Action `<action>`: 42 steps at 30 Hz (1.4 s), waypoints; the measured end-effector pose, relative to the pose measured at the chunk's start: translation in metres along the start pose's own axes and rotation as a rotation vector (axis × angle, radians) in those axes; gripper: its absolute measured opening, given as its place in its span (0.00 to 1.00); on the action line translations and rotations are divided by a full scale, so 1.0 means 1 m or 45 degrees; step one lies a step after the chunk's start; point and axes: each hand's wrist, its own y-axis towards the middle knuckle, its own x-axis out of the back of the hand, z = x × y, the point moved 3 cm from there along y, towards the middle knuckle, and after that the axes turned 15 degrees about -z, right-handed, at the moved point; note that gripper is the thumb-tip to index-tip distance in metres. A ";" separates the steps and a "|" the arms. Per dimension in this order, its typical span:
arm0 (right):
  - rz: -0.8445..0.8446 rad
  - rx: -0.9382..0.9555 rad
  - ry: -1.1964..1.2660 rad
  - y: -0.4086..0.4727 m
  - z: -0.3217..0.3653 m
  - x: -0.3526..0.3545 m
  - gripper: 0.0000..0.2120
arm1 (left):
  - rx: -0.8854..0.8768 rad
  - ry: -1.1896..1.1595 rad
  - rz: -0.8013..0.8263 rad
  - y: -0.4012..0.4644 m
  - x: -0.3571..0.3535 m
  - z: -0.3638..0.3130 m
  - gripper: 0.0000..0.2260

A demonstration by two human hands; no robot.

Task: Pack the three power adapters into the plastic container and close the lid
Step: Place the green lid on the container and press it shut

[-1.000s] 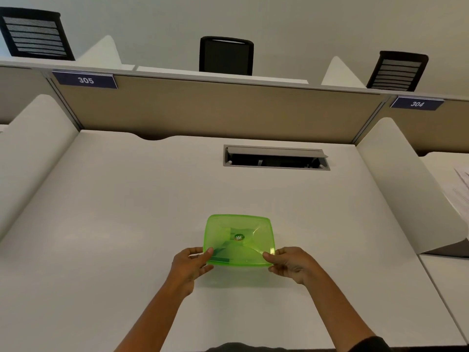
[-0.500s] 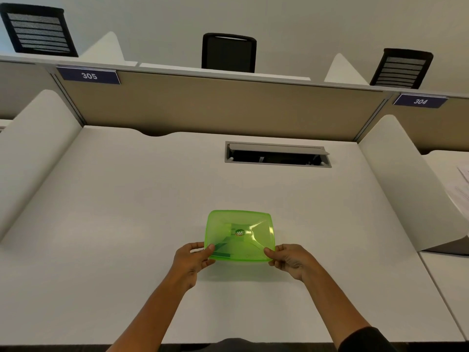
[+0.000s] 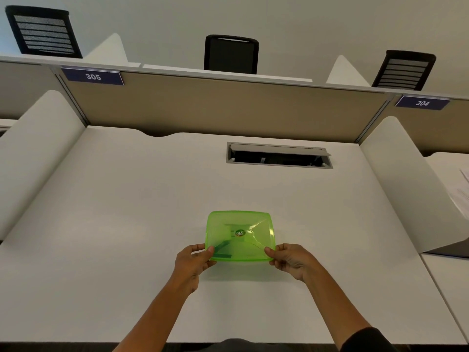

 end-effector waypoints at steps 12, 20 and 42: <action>0.002 0.119 0.008 0.001 0.018 -0.003 0.19 | -0.225 0.159 -0.035 0.009 -0.015 -0.011 0.15; -0.060 0.192 0.084 0.018 0.075 -0.024 0.15 | -0.303 0.181 -0.019 0.040 -0.061 -0.057 0.10; -0.481 0.494 -0.041 0.074 0.187 -0.072 0.16 | -0.521 0.499 -0.137 0.103 -0.159 -0.149 0.09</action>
